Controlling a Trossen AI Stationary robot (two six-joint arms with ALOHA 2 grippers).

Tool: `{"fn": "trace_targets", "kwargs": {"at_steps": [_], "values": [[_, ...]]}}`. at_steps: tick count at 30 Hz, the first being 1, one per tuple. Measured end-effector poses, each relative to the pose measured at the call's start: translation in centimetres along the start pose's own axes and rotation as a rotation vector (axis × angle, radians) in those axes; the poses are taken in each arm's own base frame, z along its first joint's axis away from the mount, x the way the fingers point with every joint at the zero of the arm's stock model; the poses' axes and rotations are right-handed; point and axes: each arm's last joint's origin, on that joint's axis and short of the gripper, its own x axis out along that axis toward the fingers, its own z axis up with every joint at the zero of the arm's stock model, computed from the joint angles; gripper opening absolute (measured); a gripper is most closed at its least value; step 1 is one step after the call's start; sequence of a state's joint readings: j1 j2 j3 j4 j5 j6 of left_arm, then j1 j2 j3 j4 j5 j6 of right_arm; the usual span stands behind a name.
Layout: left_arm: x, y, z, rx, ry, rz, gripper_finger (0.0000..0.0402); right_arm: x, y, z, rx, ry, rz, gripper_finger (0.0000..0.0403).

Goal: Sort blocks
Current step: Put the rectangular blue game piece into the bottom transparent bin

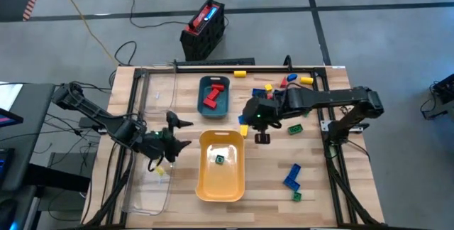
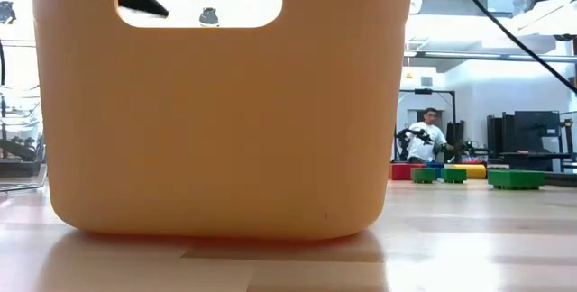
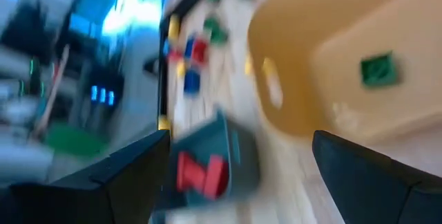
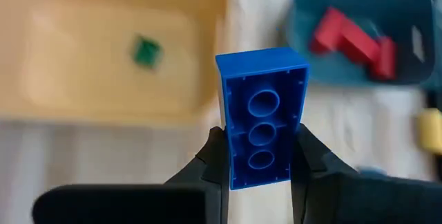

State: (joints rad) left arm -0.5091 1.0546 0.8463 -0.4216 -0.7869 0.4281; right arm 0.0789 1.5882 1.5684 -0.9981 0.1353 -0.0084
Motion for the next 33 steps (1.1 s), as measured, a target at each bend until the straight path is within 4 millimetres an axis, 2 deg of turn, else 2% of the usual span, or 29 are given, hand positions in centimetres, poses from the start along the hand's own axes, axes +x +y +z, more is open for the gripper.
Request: {"fn": "trace_targets", "kwargs": {"at_steps": [6, 10, 14, 18, 22, 27, 30, 33], "values": [[-0.1, 0.9, 2.3, 0.015, -0.203, 0.036, 0.0347, 0.3, 1.8, 2.4, 0.039, -0.211, 0.117, 0.0083], [0.2, 0.9, 2.6, 0.012, -0.185, 0.097, 0.0347, 0.0, 3.0, 3.9, 0.063, -0.37, 0.151, 0.0083], [0.9, 0.1, 2.8, 0.054, -0.12, 0.167, 0.0339, 0.0, 3.9, 4.7, 0.036, -0.449, 0.17, 0.0083], [1.7, -0.4, 3.2, 0.022, -0.119, 0.173, 0.0331, 0.4, 3.8, 4.6, 0.033, -0.428, 0.184, 0.0084], [2.1, 0.1, 3.5, -0.158, -0.157, 0.188, 0.0327, 0.6, 3.8, 4.4, 0.026, -0.407, 0.118, 0.0084], [2.2, 0.4, 3.7, -0.372, -0.227, 0.134, 0.0326, 0.2, 5.2, 4.4, -0.056, -0.424, -0.049, 0.0084], [2.1, 0.3, 4.2, -0.414, -0.282, 0.103, 0.0326, 0.5, 6.2, 4.3, -0.095, -0.47, -0.089, 0.0084], [2.0, -0.1, 4.3, -0.413, -0.362, 0.112, 0.0321, 1.2, 6.5, 4.1, -0.106, -0.497, -0.093, 0.0084]]}}
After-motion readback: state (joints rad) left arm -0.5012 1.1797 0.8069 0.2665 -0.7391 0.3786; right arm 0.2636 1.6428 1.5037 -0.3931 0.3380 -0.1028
